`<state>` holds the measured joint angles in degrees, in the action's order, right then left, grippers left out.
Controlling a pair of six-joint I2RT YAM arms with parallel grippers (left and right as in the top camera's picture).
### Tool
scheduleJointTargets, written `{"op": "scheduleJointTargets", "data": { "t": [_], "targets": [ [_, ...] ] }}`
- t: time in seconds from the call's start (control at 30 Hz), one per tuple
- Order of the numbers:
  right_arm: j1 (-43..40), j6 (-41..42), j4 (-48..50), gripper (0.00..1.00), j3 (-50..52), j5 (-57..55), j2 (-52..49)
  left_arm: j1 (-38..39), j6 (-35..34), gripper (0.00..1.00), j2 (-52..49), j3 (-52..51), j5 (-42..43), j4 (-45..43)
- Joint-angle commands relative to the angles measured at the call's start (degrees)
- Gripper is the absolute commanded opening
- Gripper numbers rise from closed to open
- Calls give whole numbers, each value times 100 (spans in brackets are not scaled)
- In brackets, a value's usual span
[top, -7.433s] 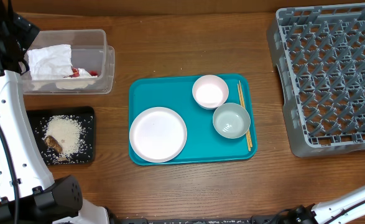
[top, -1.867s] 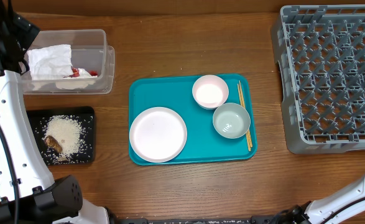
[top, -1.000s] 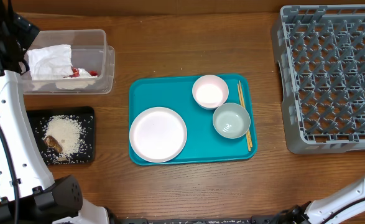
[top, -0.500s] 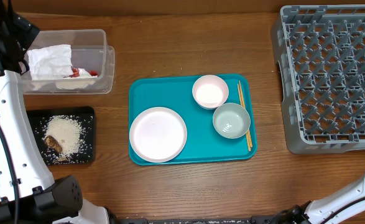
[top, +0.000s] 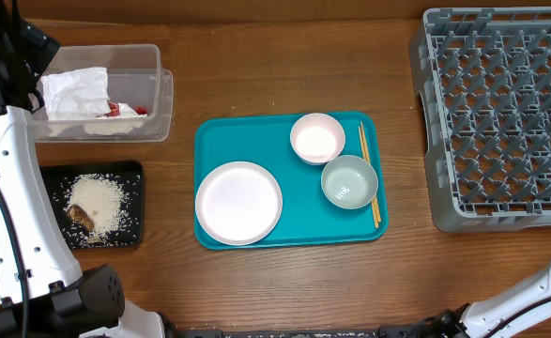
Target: Sort waste into correct bins and load items into the dishwasher
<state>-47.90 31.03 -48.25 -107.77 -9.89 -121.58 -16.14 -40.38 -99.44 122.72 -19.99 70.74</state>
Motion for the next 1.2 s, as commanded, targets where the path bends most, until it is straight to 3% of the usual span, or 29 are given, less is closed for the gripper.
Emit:
{"op": "scheduleJointTargets", "data": {
  "t": [0.0, 0.23, 0.53, 0.6, 0.7, 0.77, 0.87, 0.93, 1.03, 1.17],
  "targets": [
    [26, -103, -66, 5, 57, -28, -387, 4, -35, 100, -26, 11, -98, -4],
    [15, -101, -280, 5, -136, 125, -376, 2, -37, 100, -26, 11, -98, -2],
    [33, -103, -942, 20, -1606, 625, 457, 4, -35, 100, -26, 11, -98, -2],
    [33, -103, -1040, 24, -1878, 1303, 682, 4, -35, 100, -26, 11, -98, -2],
    [33, -107, -970, 59, -1998, 2859, 1023, 4, -35, 100, -26, 11, -98, -2],
    [57, -146, -918, 68, -1998, 4057, 1187, 4, -35, 100, -26, 11, -98, -2],
    [275, -402, -933, 71, -1998, 5877, 1353, 4, -35, 100, -26, 11, -98, -2],
    [577, -669, -1187, 71, -1998, 6454, 1440, 4, -35, 100, -26, 11, -98, -2],
    [1281, -1215, -1991, 71, -1998, 6061, 1604, 4, -35, 100, -26, 11, -98, -2],
    [2468, -1460, -3082, 71, -1998, 4468, 1746, 4, -35, 100, -26, 11, -98, -2]
  ]
}}
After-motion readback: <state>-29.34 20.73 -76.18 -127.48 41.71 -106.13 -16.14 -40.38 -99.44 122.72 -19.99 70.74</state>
